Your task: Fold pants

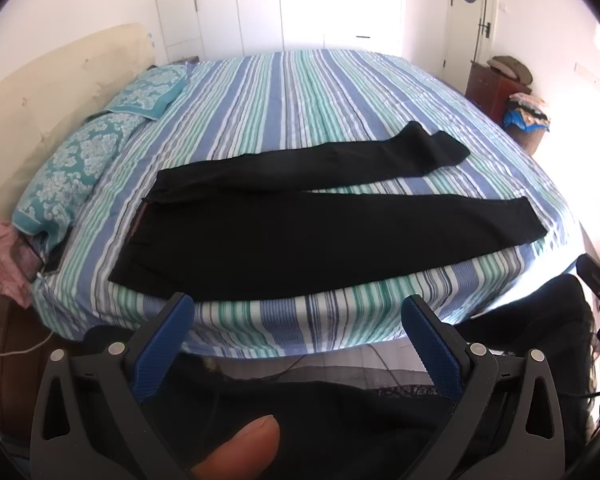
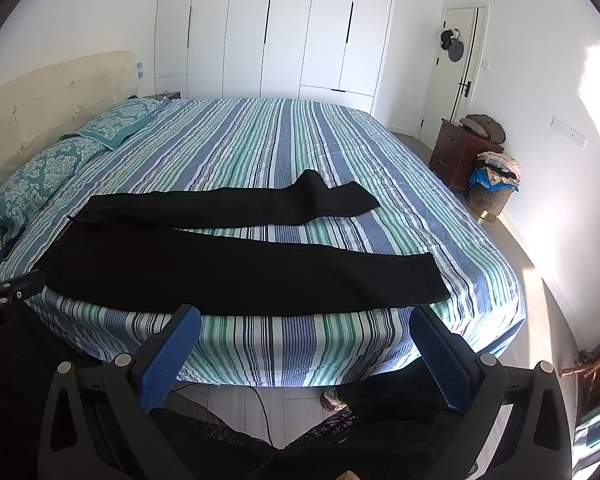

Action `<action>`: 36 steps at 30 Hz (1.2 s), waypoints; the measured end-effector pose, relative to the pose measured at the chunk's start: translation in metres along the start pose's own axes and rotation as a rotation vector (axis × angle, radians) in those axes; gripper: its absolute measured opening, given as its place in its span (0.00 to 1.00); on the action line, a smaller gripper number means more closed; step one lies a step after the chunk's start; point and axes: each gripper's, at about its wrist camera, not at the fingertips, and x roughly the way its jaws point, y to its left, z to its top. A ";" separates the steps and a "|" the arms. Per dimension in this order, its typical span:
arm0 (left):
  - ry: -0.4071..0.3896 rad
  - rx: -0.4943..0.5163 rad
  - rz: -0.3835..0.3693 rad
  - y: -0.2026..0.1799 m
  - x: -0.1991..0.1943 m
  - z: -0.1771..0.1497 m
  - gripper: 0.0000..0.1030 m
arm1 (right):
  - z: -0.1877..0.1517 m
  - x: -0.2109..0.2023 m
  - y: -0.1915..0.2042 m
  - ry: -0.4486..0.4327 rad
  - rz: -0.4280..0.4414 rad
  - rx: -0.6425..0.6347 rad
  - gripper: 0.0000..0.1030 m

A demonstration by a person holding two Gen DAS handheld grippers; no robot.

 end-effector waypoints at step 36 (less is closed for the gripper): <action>-0.074 -0.081 0.000 0.039 0.104 0.088 0.99 | 0.140 0.223 -0.042 0.045 0.398 -0.107 1.00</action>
